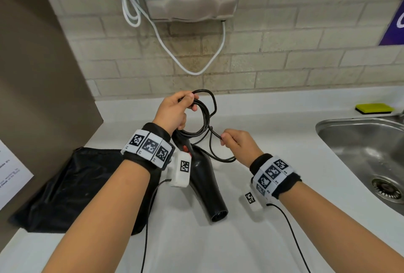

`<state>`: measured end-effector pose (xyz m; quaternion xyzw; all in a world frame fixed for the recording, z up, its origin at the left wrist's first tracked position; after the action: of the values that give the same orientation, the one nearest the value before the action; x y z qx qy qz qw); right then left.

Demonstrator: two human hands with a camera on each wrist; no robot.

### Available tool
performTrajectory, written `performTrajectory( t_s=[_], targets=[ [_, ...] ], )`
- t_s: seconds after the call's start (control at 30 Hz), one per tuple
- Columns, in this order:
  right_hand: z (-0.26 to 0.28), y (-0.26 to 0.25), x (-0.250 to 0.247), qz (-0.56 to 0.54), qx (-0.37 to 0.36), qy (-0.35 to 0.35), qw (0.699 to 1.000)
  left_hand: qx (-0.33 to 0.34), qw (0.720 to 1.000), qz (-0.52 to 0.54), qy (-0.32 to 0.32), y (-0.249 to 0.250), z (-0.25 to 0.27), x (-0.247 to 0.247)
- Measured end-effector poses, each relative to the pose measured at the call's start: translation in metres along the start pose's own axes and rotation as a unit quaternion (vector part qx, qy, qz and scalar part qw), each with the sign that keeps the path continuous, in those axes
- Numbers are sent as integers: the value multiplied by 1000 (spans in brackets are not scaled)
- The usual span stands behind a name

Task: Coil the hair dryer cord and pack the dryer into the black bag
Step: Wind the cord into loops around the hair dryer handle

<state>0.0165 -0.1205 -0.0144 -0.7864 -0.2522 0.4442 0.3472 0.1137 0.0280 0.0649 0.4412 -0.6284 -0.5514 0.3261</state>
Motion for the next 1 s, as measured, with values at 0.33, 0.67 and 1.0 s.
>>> performTrajectory(
  t_s=[0.33, 0.67, 1.0],
  targets=[
    [-1, 85, -16, 170, 232, -1, 958, 15, 1000, -5, -22, -1, 5, 6],
    [0, 113, -8, 457, 267, -228, 817, 19, 999, -15, -32, 0, 6, 6],
    [-2, 16, -15, -222, 284, -220, 906, 3, 1000, -17, -16, 0, -2, 5]
  ],
)
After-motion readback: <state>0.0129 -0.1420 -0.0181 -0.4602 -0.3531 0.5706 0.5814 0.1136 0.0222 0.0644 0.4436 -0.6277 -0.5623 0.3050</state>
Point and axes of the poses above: each hand's wrist, its own z-axis away from the middle knuckle, its own x-axis out of the palm, y = z × x, the point moved 2 cm from there along -z, towards the middle knuckle, and after that the axes turned 7 degrees about y, right-handed, at the moved point
